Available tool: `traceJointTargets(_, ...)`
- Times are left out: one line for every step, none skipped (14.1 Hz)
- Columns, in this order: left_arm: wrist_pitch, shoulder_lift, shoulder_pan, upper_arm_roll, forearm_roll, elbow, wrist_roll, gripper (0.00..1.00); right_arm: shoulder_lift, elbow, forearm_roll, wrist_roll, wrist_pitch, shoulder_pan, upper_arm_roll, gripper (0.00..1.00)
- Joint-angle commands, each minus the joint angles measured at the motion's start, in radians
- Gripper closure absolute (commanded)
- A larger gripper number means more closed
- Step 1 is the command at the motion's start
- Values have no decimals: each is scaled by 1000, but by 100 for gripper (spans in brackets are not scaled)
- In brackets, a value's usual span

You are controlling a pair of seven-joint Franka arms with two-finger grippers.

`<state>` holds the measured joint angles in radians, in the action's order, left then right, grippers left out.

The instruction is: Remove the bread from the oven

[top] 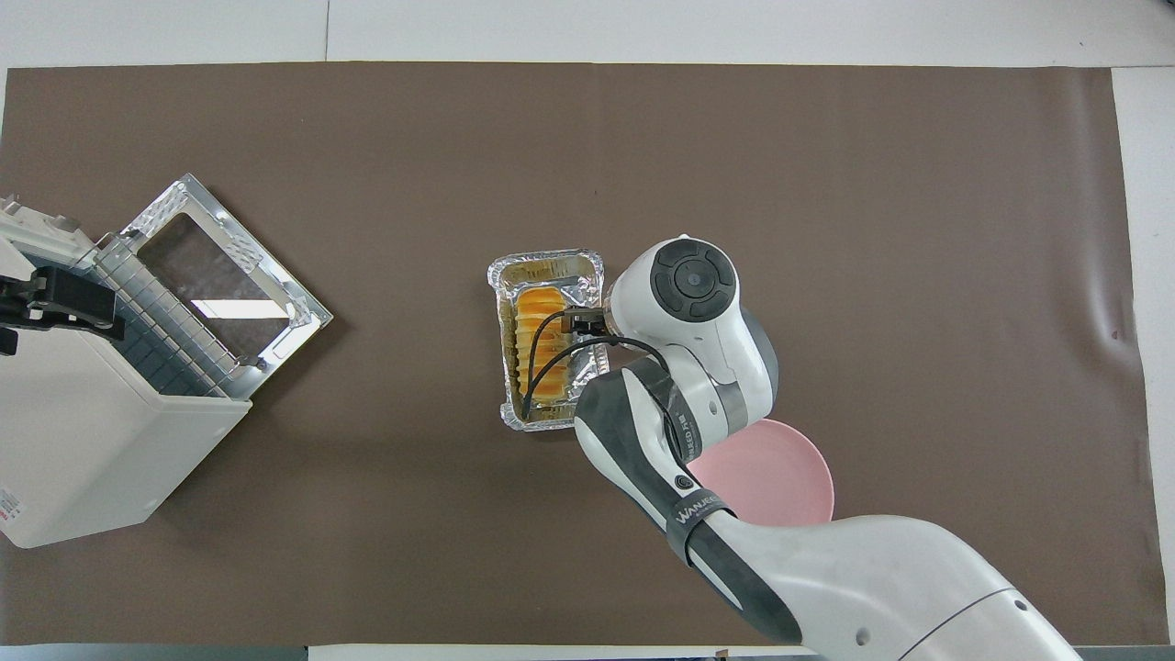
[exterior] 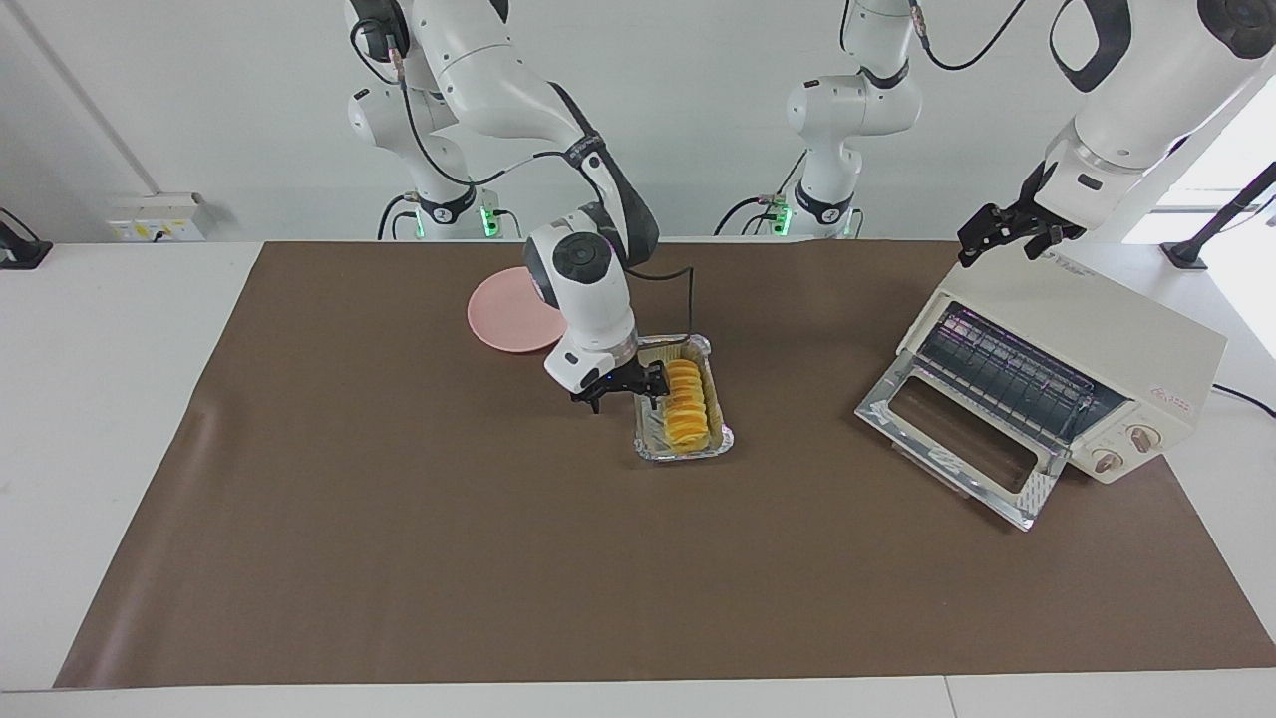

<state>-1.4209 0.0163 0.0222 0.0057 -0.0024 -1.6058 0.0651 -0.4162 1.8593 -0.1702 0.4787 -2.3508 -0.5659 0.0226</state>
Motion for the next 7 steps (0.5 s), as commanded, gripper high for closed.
traceJointTargets(-12,20,4,5,-8,-17,4,0,33,61,-17,17,-24,-9,0,16)
traceJointTargets(-12,20,4,5,-8,-17,4,0,40,72,-17,33,-24,-15,0,47)
traceJointTargets(-12,20,4,5,-8,-17,4,0,42,75,-17,79,-24,-37,0,79)
traceJointTargets(-12,20,4,7,-8,-17,4,0,42,75,-17,110,-24,-48,0,100)
traceJointTargets(-12,20,4,7,-8,-17,4,0,42,66,-17,130,-27,-49,0,100)
traceJointTargets(-12,20,4,7,-8,-17,4,0,42,58,-17,117,-27,-48,0,100)
traceJointTargets(-12,20,4,7,-8,-17,4,0,50,41,-15,92,-25,-37,2,100)
